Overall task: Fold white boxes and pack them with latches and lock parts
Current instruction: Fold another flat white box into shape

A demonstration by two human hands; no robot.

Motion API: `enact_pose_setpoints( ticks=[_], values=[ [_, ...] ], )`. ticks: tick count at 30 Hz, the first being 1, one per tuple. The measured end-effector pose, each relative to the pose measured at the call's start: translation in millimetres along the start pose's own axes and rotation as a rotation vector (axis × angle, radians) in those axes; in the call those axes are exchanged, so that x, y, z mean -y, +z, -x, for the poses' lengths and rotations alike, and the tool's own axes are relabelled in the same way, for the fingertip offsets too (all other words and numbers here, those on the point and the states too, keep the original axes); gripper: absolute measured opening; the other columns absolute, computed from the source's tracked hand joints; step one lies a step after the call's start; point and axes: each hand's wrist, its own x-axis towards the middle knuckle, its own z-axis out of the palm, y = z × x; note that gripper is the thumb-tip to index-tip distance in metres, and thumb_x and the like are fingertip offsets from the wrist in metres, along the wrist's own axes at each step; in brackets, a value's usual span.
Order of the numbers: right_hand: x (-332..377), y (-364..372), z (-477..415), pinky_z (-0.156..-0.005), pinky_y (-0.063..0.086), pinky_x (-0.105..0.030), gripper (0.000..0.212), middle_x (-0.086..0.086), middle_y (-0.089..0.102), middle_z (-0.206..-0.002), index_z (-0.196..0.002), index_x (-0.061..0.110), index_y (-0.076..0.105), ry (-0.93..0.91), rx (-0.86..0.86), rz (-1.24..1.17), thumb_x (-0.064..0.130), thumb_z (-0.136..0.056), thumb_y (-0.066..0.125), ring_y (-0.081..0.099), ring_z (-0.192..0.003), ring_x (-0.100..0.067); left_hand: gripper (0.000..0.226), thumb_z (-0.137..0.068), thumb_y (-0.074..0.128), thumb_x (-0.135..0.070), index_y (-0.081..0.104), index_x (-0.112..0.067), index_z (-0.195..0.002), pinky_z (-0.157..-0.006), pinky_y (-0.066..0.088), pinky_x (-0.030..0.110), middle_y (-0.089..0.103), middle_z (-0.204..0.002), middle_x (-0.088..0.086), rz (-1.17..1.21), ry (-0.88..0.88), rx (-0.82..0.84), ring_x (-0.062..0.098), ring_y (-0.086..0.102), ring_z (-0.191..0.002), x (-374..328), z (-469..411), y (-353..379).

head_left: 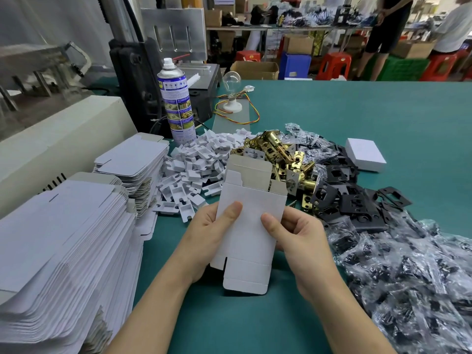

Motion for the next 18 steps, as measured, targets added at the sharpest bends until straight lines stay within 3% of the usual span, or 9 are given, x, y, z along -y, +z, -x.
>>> enact_pose_setpoints(
  ticks=[5, 9, 12, 15, 18],
  values=[
    [-0.8, 0.1, 0.0, -0.077, 0.061, -0.028, 0.018, -0.001, 0.079, -0.110, -0.111, 0.020, 0.078, 0.021, 0.008, 0.003, 0.015, -0.097, 0.069, 0.076, -0.102, -0.021, 0.034, -0.087, 0.067, -0.048, 0.082, -0.022, -0.103, -0.081, 0.066, 0.043, 0.081, -0.108, 0.014, -0.018, -0.006, -0.031, 0.031, 0.079, -0.095, 3.7, -1.7, -2.6],
    [2.7, 1.7, 0.6, -0.077, 0.064, -0.034, 0.020, 0.000, 0.079, -0.109, -0.110, 0.033, 0.078, 0.020, 0.040, 0.014, 0.020, -0.096, 0.071, 0.076, -0.101, -0.019, 0.017, -0.089, 0.079, -0.050, 0.081, -0.035, -0.096, -0.069, 0.064, 0.033, 0.082, -0.101, 0.004, -0.083, 0.069, -0.111, 0.020, 0.078, -0.087, 4.1, -2.6, -2.1],
    [4.9, 3.6, 1.6, -0.073, 0.063, -0.030, 0.025, 0.000, 0.080, -0.107, -0.116, 0.038, 0.072, -0.012, 0.042, 0.018, 0.026, -0.095, 0.073, 0.077, -0.098, -0.019, 0.039, -0.076, 0.079, -0.053, 0.071, -0.043, -0.113, -0.074, 0.065, 0.034, 0.079, -0.108, -0.006, -0.171, 0.208, -0.203, 0.017, 0.078, -0.093, 4.8, -3.4, -2.3],
    [5.1, 5.8, 2.1, -0.070, 0.062, -0.030, 0.042, -0.003, 0.080, -0.101, -0.129, 0.042, 0.058, -0.035, 0.015, 0.022, 0.034, -0.092, 0.075, 0.078, -0.094, -0.021, 0.052, -0.083, 0.080, -0.039, 0.060, -0.044, -0.131, -0.070, 0.066, 0.044, 0.078, -0.106, -0.001, -0.176, 0.281, -0.206, 0.025, 0.079, -0.086, 5.0, -3.9, -2.7],
    [5.8, 7.0, 2.3, -0.068, 0.060, -0.025, 0.041, 0.000, 0.080, -0.100, -0.124, 0.054, 0.057, -0.084, -0.019, 0.013, 0.041, -0.089, 0.074, 0.077, -0.093, -0.016, 0.053, -0.087, 0.076, -0.033, 0.060, -0.048, -0.135, -0.077, 0.066, 0.050, 0.078, -0.111, -0.001, -0.176, 0.298, -0.175, 0.027, 0.079, -0.091, 3.7, -3.6, -2.2]
  ],
)
